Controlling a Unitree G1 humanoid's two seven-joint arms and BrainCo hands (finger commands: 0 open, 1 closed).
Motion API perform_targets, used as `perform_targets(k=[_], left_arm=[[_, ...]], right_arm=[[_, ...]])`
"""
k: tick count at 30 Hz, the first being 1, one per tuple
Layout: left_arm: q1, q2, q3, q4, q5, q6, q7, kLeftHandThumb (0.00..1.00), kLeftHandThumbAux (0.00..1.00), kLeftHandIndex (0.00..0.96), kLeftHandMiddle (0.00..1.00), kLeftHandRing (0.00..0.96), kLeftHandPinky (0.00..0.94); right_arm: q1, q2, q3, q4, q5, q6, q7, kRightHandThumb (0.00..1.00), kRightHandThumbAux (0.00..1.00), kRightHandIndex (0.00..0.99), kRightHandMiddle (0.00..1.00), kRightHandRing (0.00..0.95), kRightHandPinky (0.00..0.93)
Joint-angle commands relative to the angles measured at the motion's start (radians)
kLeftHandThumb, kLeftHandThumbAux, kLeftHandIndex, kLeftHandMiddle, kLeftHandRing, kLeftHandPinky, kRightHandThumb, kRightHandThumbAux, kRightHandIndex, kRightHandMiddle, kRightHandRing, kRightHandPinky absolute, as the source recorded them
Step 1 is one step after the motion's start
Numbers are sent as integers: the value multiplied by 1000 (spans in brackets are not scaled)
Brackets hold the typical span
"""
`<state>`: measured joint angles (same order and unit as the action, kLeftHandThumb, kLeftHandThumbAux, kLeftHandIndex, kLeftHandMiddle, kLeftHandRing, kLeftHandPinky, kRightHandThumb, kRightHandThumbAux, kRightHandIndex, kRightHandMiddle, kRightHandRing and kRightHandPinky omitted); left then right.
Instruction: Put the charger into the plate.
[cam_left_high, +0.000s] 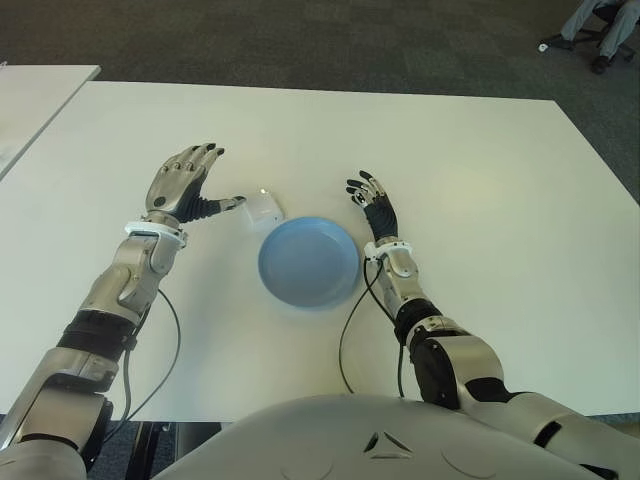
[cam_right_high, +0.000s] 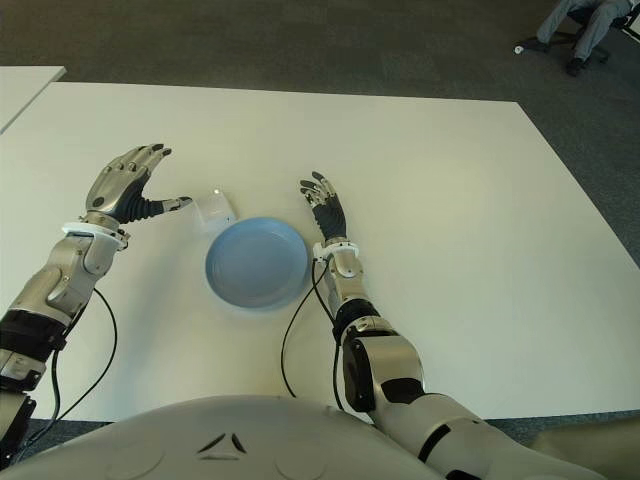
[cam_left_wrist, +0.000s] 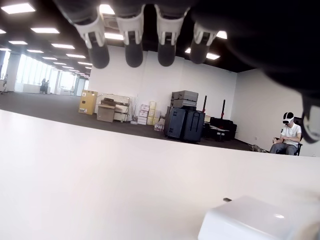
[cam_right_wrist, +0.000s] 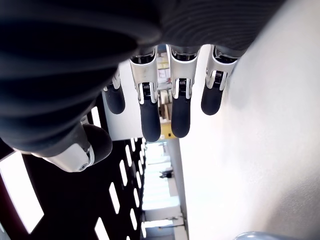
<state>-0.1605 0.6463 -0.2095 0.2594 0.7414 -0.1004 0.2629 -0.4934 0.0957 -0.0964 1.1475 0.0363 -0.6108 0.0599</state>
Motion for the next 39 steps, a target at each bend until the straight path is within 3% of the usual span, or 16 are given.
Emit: perform_targets(k=[1, 17, 39], left_arm=[[17, -7, -3, -32, 18, 28, -29, 283, 383, 0, 0, 0, 49], [-15, -103, -50, -13, 30, 101, -68, 247, 370, 0, 0, 0, 70], [-51, -191, -71, 197, 8, 69, -5, 251, 297, 0, 0, 2, 64]], right_arm=[[20, 22, 1, 29, -3, 47, -9, 0, 533, 120, 268, 224, 170], [19, 19, 7, 27, -6, 54, -16, 0, 538, 123, 275, 230, 166], [21, 27, -1, 29, 10, 43, -3, 0, 548, 121, 275, 233, 158]])
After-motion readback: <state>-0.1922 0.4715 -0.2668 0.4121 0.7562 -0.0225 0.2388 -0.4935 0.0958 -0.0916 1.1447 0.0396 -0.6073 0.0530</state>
